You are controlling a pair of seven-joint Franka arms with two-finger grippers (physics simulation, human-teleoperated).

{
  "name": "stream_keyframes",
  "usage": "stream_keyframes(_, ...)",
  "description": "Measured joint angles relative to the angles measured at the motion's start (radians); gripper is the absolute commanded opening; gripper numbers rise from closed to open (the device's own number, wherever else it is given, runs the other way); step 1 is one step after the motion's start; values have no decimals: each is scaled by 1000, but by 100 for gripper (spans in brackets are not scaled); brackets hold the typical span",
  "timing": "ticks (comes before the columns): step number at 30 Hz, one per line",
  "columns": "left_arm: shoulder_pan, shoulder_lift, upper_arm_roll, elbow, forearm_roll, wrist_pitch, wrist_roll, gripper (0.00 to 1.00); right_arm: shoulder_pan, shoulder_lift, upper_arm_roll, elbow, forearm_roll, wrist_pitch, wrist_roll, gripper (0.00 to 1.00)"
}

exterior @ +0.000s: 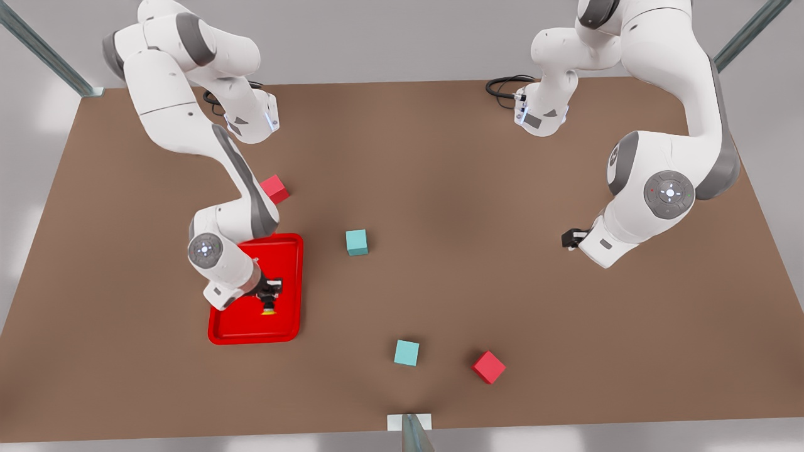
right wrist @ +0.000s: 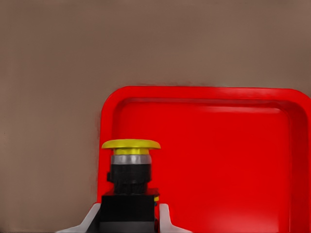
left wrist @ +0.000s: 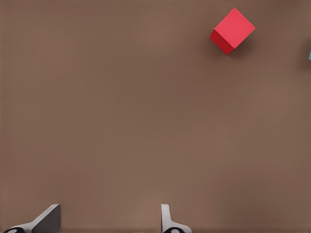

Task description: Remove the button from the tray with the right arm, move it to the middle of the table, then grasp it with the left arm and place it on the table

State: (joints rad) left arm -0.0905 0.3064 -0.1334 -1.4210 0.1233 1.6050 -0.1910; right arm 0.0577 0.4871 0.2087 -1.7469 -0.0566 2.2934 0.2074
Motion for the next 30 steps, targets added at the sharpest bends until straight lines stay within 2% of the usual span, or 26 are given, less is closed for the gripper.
stream_keyframes(10, 0, 0, 0, 0, 0, 2, -1, 100, 373, 10, 10, 189, 11, -231, 124, 43)
stream_keyframes(12, -1, 0, 0, 0, -1, 2, -1, 100, 460, 55, 11, 243, 26, -244, 182, 43)
stream_keyframes(15, -3, 0, -1, 0, -1, 3, -2, 100, 570, 204, 5, 442, 37, -251, 279, 43)
stream_keyframes(18, -3, 1, -1, 0, -1, 3, -3, 100, 676, 346, -54, 633, 41, -242, 376, 43)
stream_keyframes(22, -3, 1, -1, 0, 0, 3, -3, 100, 810, 501, -196, 809, 69, -208, 503, 43)
stream_keyframes(25, -3, 2, -1, 0, 0, 3, -3, 100, 870, 566, -266, 853, 93, -155, 588, 43)
stream_keyframes(30, -3, 2, -1, -1, 0, 3, -3, 100, 909, 597, -310, 861, 121, -75, 706, 44)
